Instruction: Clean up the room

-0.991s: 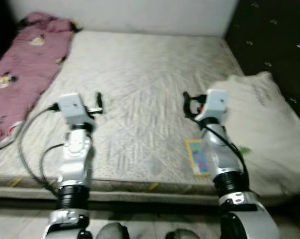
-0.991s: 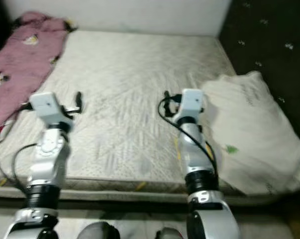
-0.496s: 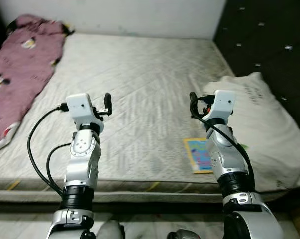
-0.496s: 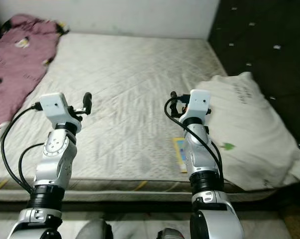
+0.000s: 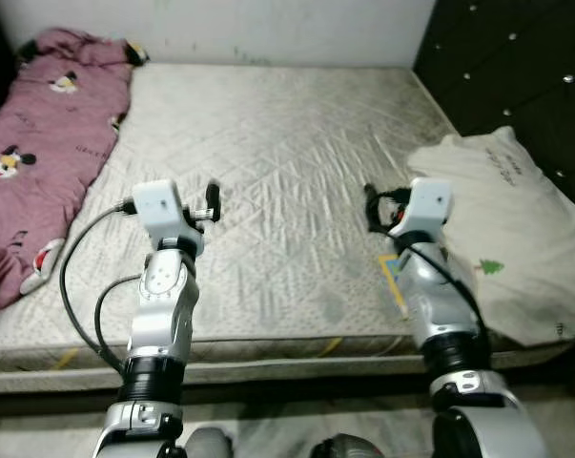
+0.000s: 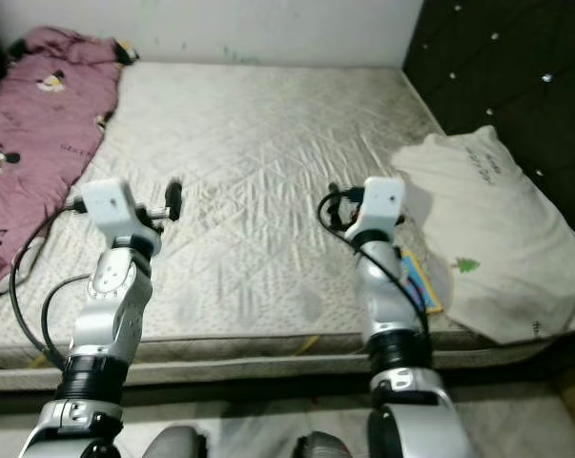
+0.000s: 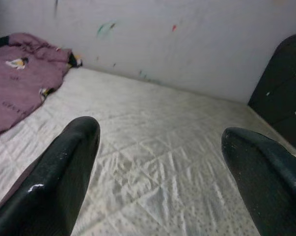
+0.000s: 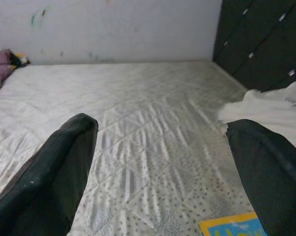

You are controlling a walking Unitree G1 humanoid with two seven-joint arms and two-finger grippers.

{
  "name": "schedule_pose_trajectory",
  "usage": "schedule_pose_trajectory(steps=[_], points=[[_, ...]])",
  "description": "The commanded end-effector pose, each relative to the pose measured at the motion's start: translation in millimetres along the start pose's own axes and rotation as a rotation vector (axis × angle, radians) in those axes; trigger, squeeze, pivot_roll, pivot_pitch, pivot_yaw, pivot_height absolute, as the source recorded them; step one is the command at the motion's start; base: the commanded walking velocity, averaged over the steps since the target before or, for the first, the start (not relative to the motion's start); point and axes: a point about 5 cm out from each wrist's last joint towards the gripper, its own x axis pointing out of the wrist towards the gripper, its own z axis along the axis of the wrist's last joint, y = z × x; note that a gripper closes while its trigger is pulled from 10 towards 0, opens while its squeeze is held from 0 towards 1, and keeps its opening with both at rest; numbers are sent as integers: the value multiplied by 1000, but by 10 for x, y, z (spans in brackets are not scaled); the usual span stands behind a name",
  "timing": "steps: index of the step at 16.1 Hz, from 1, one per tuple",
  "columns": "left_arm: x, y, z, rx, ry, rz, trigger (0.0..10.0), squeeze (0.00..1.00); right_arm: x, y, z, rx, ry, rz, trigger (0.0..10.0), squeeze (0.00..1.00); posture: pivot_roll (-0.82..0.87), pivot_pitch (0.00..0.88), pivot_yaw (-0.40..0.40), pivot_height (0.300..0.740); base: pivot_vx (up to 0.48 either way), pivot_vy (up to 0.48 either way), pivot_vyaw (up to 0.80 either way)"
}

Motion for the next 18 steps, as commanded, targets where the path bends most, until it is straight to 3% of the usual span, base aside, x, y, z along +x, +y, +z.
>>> schedule_pose_trajectory(steps=[1, 8, 18], points=[[-1, 83, 3, 8, 9, 28, 10000, 0, 32, 110, 46, 10, -6, 32, 10000, 0, 38, 0, -36, 740, 0, 480, 0], [5, 78, 23, -2, -1, 29, 10000, 0, 48, 112, 55, 15, -1, 35, 10000, 0, 36, 0, -37, 740, 0, 474, 0], [-6, 62, 54, -15, -27, 8, 10000, 0, 52, 125, 43, 12, 7, 42, 10000, 0, 36, 0, -36, 740, 0, 0, -48]])
